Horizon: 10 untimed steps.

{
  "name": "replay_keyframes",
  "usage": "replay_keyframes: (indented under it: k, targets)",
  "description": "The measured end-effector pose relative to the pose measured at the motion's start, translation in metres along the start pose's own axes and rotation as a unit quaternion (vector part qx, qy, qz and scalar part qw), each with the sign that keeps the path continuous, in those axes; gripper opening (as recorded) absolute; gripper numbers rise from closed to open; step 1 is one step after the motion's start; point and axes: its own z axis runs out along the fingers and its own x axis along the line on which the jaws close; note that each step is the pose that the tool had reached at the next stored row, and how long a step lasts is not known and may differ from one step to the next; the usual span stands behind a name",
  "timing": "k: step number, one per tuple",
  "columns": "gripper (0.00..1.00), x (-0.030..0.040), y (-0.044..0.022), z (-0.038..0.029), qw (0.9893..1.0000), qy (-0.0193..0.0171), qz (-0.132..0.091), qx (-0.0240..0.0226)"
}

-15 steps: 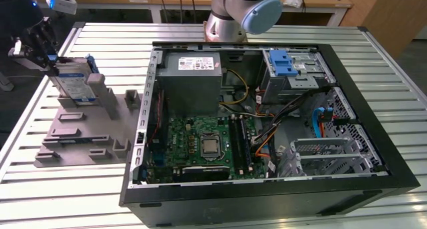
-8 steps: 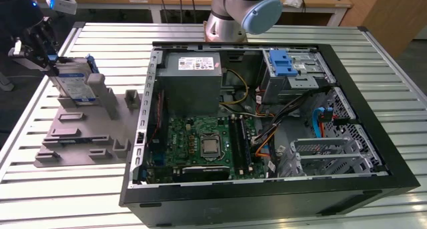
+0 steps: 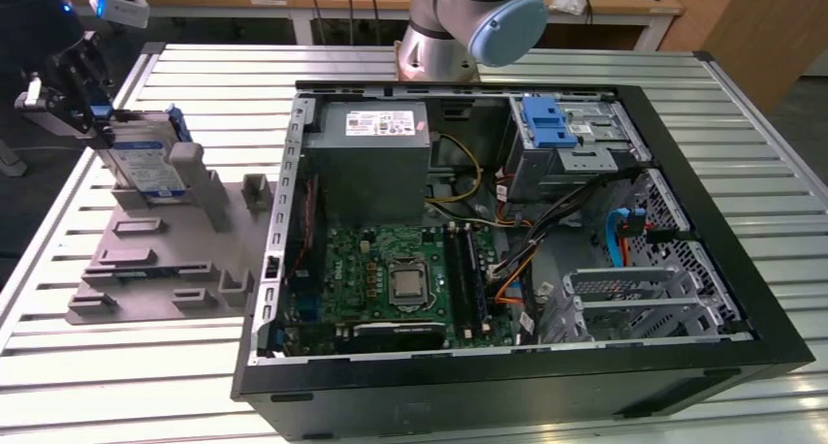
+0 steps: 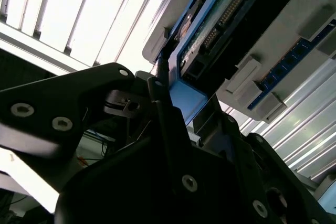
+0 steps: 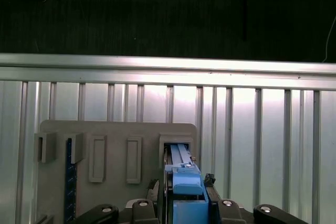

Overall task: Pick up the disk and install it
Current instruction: 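Pick up the disk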

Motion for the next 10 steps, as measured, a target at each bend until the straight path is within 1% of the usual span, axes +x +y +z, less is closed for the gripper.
replay_keyframes:
  k: [5, 7, 8, 10]
  targets:
    - [0.44, 0.0, 0.0, 0.0, 1.0, 0.0, 0.0, 0.0]
    - [0.43, 0.0, 0.0, 0.0, 1.0, 0.0, 0.0, 0.0]
    - [0.36, 0.0, 0.0, 0.0, 1.0, 0.0, 0.0, 0.0]
    - [0.36, 0.0, 0.0, 0.0, 1.0, 0.0, 0.0, 0.0]
